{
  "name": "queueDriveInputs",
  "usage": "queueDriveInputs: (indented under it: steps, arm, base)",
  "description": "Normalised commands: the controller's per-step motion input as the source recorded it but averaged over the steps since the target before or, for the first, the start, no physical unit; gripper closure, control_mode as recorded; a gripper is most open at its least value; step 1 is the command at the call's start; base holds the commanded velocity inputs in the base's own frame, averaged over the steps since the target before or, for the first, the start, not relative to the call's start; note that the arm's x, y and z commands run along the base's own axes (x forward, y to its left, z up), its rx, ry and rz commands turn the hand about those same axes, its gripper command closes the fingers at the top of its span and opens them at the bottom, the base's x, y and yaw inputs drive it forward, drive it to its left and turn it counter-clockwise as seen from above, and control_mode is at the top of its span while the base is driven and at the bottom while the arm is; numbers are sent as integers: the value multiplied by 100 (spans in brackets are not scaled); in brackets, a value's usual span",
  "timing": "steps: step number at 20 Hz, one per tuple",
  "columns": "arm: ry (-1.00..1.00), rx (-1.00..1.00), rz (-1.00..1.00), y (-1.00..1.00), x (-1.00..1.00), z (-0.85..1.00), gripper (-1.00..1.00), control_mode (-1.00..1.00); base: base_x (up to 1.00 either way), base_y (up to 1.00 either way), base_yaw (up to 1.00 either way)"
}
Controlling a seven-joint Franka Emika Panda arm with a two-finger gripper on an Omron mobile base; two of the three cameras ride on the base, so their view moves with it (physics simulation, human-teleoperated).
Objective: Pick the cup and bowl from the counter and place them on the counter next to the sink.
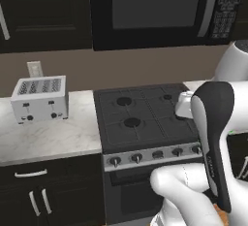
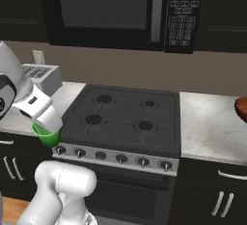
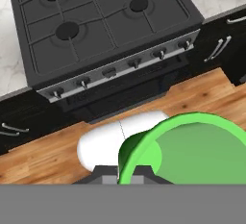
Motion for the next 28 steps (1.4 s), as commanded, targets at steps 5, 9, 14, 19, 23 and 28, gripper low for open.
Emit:
queueDriveInputs:
  steps: [5, 9, 14, 19, 23, 28]
  arm:
    - [0, 0, 0, 0, 0, 0, 100, 100]
    - [0, 0, 0, 0, 0, 0, 100, 100]
    - [0, 0, 0, 0, 0, 0, 100, 100]
    - [0, 0, 0, 0, 0, 0, 100, 100]
    - [0, 0, 0, 0, 0, 0, 100, 100]
    - [0, 0, 0, 0, 0, 0, 100, 100]
  base:
    - [-14, 0, 0]
    - [12, 12, 15]
    - [-6, 48, 71]
    - [-6, 46, 83]
    - [-19, 38, 79]
    - [-23, 35, 77]
